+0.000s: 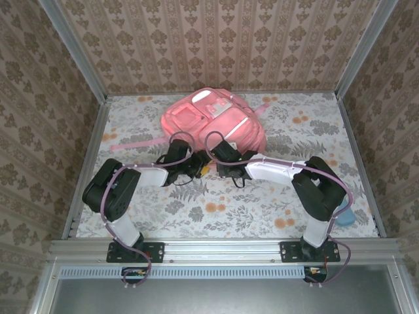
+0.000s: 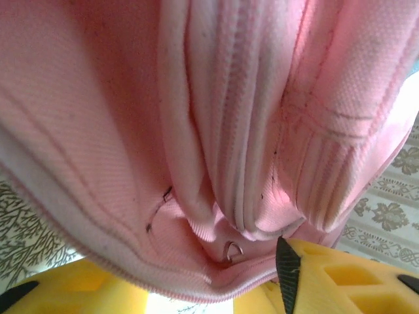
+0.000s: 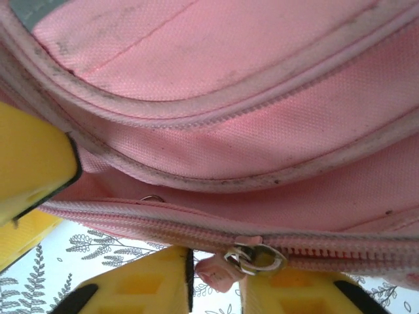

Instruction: Pack books, pencil case, and school supplies into a backpack

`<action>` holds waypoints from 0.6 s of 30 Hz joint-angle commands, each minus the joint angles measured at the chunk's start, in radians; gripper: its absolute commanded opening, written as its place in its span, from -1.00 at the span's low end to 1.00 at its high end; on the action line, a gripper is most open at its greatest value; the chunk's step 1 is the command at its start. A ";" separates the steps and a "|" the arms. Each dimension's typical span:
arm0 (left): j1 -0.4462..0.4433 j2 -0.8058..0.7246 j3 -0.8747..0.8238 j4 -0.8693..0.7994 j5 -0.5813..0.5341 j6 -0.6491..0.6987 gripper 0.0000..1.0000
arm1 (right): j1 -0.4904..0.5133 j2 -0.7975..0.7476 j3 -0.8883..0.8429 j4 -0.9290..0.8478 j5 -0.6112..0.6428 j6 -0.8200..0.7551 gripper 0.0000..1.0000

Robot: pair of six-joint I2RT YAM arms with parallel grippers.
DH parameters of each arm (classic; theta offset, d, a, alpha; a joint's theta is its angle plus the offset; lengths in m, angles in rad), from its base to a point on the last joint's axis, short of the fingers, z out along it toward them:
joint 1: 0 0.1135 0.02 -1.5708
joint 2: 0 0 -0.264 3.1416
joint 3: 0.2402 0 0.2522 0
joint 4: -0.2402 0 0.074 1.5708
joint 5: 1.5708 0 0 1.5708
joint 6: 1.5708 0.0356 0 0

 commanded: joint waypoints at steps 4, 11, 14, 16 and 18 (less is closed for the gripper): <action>-0.009 0.024 0.024 0.008 -0.046 -0.012 -0.26 | 0.006 -0.011 0.023 -0.021 0.081 -0.017 -0.79; 0.010 0.006 0.012 -0.075 -0.107 0.047 -0.75 | 0.006 -0.086 -0.031 -0.096 0.157 -0.006 -0.92; 0.031 -0.008 -0.002 -0.093 -0.110 0.070 -0.88 | -0.004 -0.132 -0.063 -0.146 0.207 -0.004 -0.93; 0.047 -0.025 -0.011 -0.107 -0.110 0.086 -0.92 | -0.024 -0.164 -0.085 -0.182 0.240 0.000 -0.93; 0.060 -0.043 -0.016 -0.133 -0.114 0.107 -0.97 | -0.057 -0.190 -0.105 -0.203 0.256 0.001 -0.93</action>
